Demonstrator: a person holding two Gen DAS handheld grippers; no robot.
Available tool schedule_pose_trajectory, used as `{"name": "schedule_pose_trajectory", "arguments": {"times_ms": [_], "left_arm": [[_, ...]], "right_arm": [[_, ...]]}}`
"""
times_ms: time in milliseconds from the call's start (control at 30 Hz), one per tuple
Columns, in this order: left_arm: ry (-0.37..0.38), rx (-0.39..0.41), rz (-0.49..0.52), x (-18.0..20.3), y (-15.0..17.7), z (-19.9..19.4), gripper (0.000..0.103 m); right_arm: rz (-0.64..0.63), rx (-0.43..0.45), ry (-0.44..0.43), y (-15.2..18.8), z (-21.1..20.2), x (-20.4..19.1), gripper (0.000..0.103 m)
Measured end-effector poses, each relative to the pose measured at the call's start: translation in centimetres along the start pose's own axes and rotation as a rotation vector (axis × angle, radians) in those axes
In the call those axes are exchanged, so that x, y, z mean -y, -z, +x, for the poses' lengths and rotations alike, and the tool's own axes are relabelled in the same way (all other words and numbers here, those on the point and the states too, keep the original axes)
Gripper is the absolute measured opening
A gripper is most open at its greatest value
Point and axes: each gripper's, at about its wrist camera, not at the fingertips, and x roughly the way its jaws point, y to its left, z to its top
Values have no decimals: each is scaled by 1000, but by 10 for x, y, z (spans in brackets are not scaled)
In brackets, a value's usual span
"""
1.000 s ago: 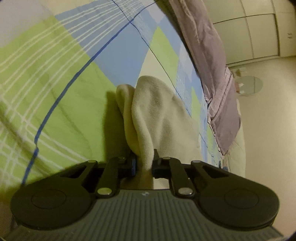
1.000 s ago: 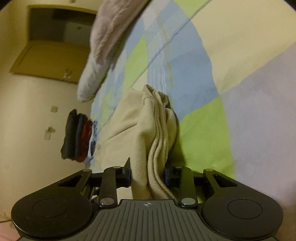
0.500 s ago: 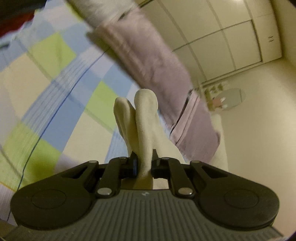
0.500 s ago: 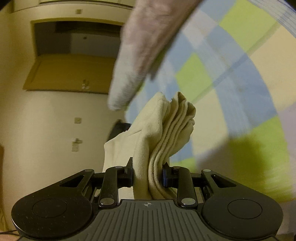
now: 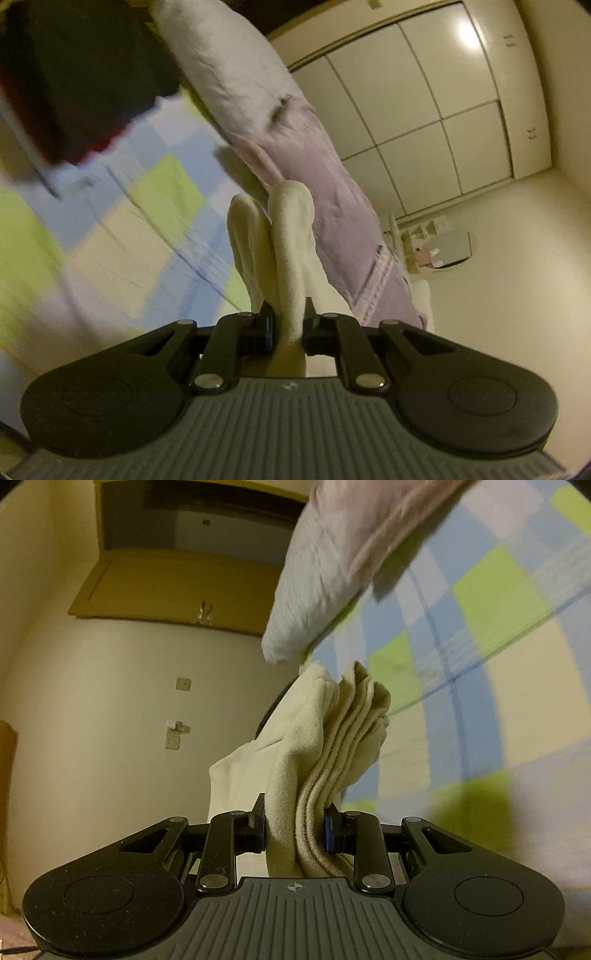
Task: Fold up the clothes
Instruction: 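Lift the shirt with both grippers and carry it to the dark clothes stack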
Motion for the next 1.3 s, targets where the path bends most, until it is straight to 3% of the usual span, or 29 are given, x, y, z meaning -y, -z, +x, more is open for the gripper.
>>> {"name": "schedule_pose_trajectory", "arguments": {"times_ms": [267, 500, 633, 867, 1200, 1300], "left_arm": [[-6, -55, 74, -83, -172, -81, 10], [58, -9, 194, -105, -313, -92, 10], [84, 17, 217, -120, -366, -74, 10], [33, -14, 186, -178, -401, -29, 10], [18, -44, 149, -234, -407, 4, 10], [-22, -63, 146, -247, -409, 14, 11]], "right_arm": [[67, 78, -30, 61, 175, -53, 26], [-28, 182, -60, 40, 288, -120, 26], [-107, 241, -54, 16, 340, -150, 26], [-97, 257, 6, -10, 408, -128, 26], [-70, 212, 73, -30, 439, -89, 26], [-82, 207, 91, -34, 447, -83, 26]]}}
